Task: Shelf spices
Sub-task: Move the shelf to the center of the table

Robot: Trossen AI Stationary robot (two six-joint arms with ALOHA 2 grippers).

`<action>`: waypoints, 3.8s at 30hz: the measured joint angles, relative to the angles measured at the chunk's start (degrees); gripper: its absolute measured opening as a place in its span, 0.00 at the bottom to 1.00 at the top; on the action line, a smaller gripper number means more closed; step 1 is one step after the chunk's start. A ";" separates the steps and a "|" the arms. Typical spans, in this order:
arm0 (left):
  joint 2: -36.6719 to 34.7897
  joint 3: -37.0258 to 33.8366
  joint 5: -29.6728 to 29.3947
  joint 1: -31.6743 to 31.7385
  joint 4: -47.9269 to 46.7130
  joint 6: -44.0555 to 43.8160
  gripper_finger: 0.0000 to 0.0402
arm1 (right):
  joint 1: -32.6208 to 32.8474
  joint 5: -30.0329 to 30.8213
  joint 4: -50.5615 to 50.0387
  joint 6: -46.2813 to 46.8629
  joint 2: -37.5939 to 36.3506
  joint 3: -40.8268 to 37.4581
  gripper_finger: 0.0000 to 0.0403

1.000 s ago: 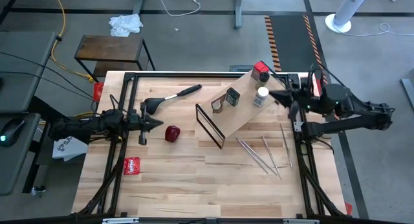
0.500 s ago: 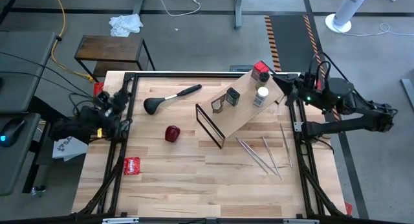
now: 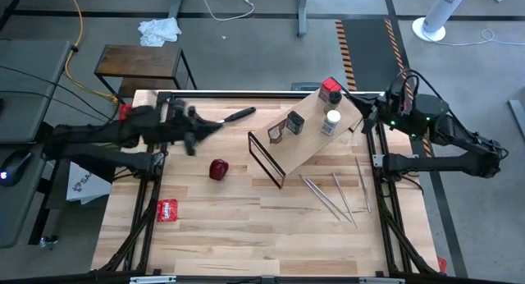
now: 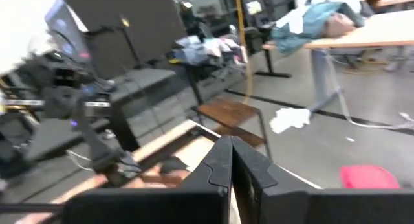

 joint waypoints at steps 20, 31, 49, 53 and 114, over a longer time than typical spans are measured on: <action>43.85 5.72 -13.36 -18.45 28.34 -28.51 0.00 | -3.15 -0.89 -20.30 12.83 -13.70 0.02 0.00; 41.14 5.76 -52.22 -24.48 -5.82 -54.89 0.00 | -3.15 -4.21 -20.44 11.42 -13.40 0.02 0.00; 40.39 5.76 -37.54 -8.07 -3.00 -40.14 0.00 | -3.15 -4.07 -19.89 8.79 -13.31 0.02 0.00; 40.47 5.74 -31.87 -4.15 -0.17 -35.05 0.00 | -3.15 -4.07 -19.56 8.28 -13.29 0.02 0.00; 21.83 5.78 -21.53 7.96 -1.29 -7.95 0.00 | -38.33 -18.50 -33.59 -2.72 12.93 8.00 0.00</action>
